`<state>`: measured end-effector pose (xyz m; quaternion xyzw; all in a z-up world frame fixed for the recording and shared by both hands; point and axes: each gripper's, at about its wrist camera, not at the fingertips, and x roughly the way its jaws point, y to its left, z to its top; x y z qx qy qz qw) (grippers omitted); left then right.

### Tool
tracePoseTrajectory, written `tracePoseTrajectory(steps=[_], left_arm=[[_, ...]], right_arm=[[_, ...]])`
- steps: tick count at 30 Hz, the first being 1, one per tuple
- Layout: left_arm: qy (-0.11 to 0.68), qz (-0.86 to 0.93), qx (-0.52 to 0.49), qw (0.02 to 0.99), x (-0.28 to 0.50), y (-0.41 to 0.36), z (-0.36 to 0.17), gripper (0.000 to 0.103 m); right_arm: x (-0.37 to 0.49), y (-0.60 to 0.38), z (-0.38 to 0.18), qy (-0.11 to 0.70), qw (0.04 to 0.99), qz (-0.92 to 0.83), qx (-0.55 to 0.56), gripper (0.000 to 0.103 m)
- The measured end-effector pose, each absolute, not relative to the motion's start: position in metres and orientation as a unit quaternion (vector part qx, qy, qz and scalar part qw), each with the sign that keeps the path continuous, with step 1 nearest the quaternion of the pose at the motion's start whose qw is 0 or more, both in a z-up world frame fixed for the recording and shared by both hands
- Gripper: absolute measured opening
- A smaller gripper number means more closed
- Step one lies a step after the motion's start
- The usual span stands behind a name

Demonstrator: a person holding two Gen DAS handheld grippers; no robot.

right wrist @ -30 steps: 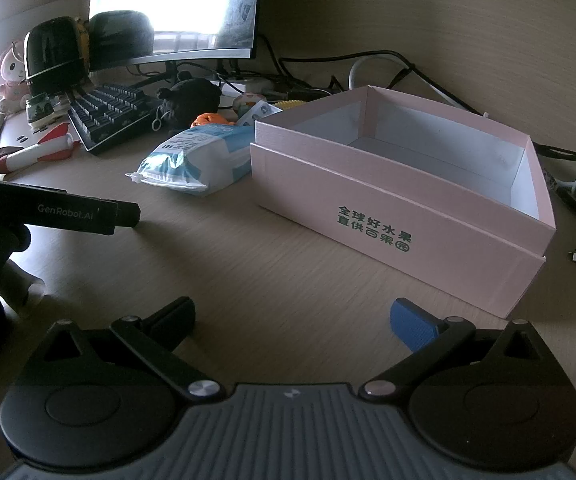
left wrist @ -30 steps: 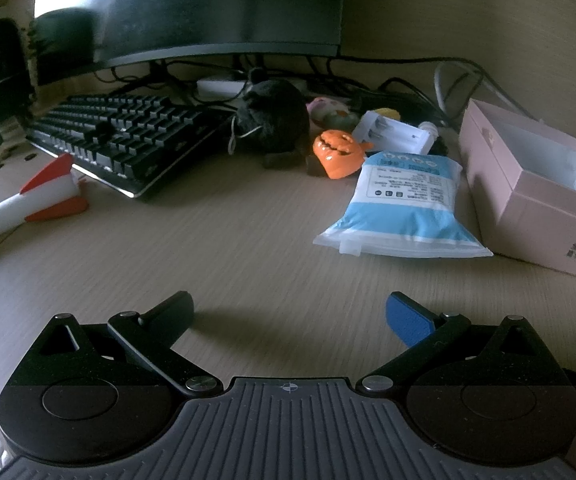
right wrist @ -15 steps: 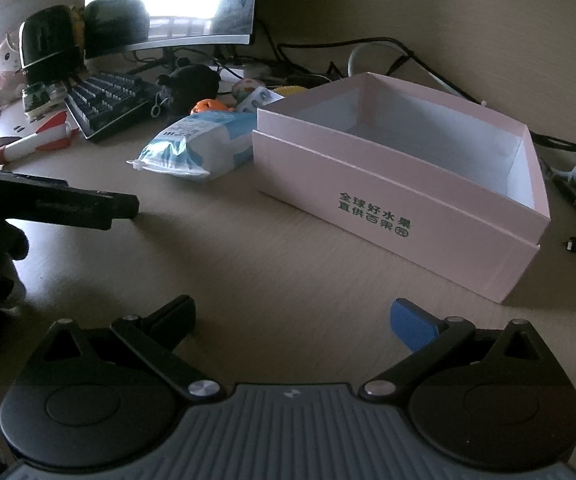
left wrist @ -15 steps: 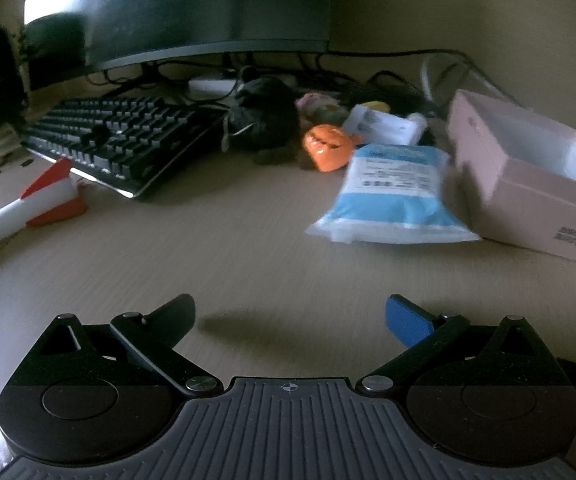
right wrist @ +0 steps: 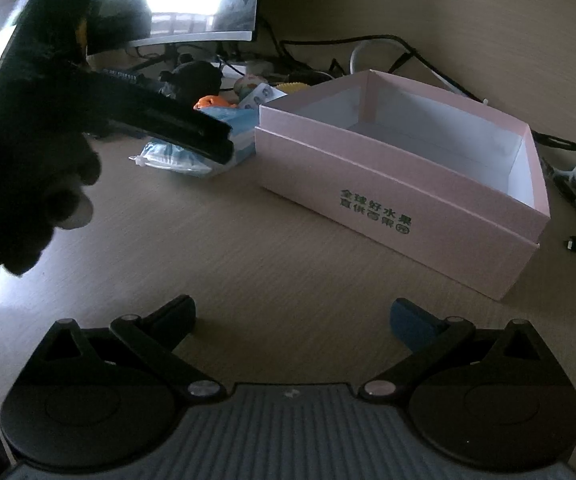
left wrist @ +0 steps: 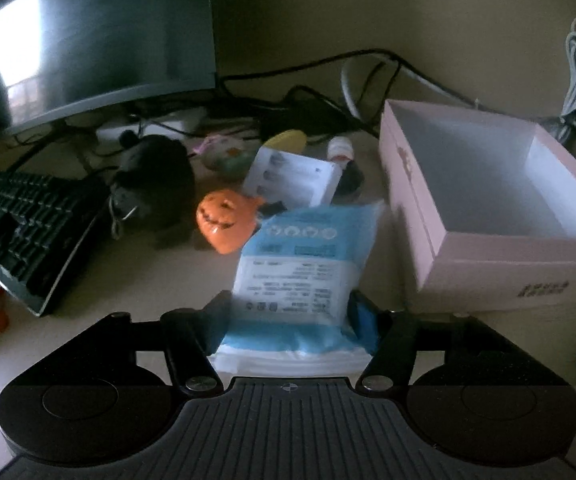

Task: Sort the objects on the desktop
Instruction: 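Reach the right gripper to the red-white figurine and close on it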

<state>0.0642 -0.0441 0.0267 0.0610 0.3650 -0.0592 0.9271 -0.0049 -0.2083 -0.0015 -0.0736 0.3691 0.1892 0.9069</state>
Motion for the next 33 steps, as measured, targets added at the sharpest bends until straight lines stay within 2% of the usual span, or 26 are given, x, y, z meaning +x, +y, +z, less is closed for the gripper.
tracePoseTrajectory(steps=[3,7,10,12,15,19,20,21,22,23,25,26,27,33], left_arm=[[0.366,-0.047,0.043,0.928,0.047,-0.022,0.031,0.062],[0.377,0.014,0.033,0.926,0.016,0.024,0.029,0.062],[0.387,0.041,0.016,0.921,0.007,0.048,0.031,0.066],[0.391,0.046,-0.003,0.919,0.004,0.061,0.034,0.071],[0.389,0.043,-0.036,0.920,-0.008,0.075,0.040,0.084],[0.384,0.037,-0.050,0.921,-0.014,0.077,0.044,0.090],[0.382,0.033,-0.050,0.922,-0.015,0.078,0.044,0.091],[0.381,0.029,-0.049,0.923,-0.015,0.078,0.045,0.092],[0.379,0.027,-0.048,0.924,-0.015,0.078,0.045,0.093],[0.378,0.025,-0.048,0.924,-0.014,0.078,0.046,0.093],[0.375,0.016,-0.048,0.926,-0.011,0.077,0.046,0.094],[0.374,0.014,-0.045,0.926,-0.009,0.075,0.045,0.094],[0.374,0.013,-0.040,0.926,-0.007,0.073,0.045,0.094],[0.384,-0.003,-0.023,0.923,-0.001,0.060,0.037,0.094]], right_arm=[[-0.004,-0.207,0.005,0.364,0.908,0.194,-0.071,0.103],[-0.003,-0.179,0.035,0.273,0.931,0.212,-0.121,0.103],[0.020,-0.143,0.052,0.242,0.930,0.236,-0.142,0.087],[0.047,-0.112,0.056,0.241,0.929,0.239,-0.150,0.072],[0.091,-0.069,0.053,0.255,0.926,0.236,-0.149,0.070],[0.131,-0.036,0.037,0.288,0.922,0.217,-0.144,0.070],[0.140,-0.030,0.032,0.299,0.918,0.213,-0.150,0.065],[0.145,-0.026,0.028,0.308,0.915,0.211,-0.156,0.050],[0.150,-0.021,0.025,0.319,0.909,0.214,-0.160,0.041],[0.151,-0.023,0.025,0.324,0.906,0.220,-0.157,0.036],[0.144,-0.028,0.030,0.319,0.907,0.230,-0.150,0.033],[0.140,-0.031,0.034,0.312,0.909,0.234,-0.149,0.022],[0.134,-0.035,0.039,0.310,0.909,0.238,-0.147,0.003],[0.087,-0.072,0.062,0.297,0.909,0.256,-0.140,0.003]])
